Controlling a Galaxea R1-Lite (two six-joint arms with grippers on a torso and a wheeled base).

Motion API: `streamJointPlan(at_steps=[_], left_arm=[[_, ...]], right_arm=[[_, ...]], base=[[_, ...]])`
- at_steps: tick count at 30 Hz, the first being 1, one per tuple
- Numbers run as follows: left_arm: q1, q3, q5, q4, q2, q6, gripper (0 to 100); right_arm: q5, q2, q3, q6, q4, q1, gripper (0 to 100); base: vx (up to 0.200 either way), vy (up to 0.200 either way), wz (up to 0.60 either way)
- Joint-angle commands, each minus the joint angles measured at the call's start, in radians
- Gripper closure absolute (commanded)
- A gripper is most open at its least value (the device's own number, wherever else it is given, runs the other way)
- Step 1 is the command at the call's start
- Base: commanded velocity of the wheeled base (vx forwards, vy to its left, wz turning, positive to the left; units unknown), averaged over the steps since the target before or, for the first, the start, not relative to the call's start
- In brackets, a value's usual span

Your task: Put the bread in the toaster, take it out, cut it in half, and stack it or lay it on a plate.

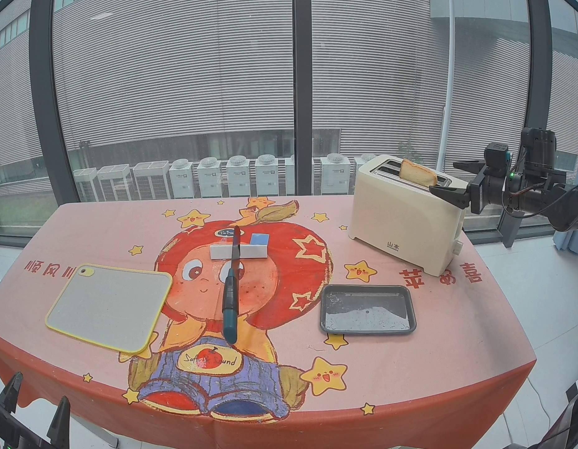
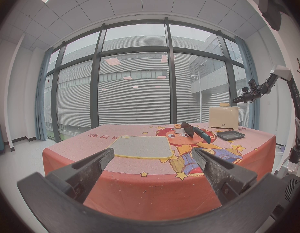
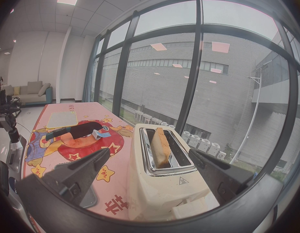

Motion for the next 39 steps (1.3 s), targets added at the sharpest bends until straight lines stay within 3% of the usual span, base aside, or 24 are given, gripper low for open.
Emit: streamJointPlan(at_steps=[1, 2, 5, 8, 24, 39], left_arm=[[0.0, 0.018, 0.0, 0.0, 0.001, 0.0, 0], [0.0, 0.018, 0.0, 0.0, 0.001, 0.0, 0], [0.0, 0.018, 0.0, 0.0, 0.001, 0.0, 0], [0.0, 0.018, 0.001, 0.0, 0.001, 0.0, 0], [0.0, 0.018, 0.0, 0.0, 0.001, 0.0, 0], [0.0, 0.018, 0.0, 0.0, 0.001, -0.002, 0]], right_arm=[[0.001, -0.05, 0.025, 0.003, 0.0, -0.001, 0], [0.001, -0.068, 0.033, 0.006, 0.008, -0.003, 100], [0.001, -0.099, 0.076, 0.054, 0.0, -0.009, 100], [0.001, -0.111, 0.088, 0.065, 0.0, -0.016, 100], [0.011, -0.117, 0.149, 0.068, -0.005, -0.121, 100], [0.01, -0.066, 0.155, 0.062, -0.005, -0.127, 100]], base=[[0.0, 0.0, 0.0], [0.0, 0.0, 0.0], [0.0, 0.0, 0.0], [0.0, 0.0, 0.0], [0.0, 0.0, 0.0], [0.0, 0.0, 0.0]])
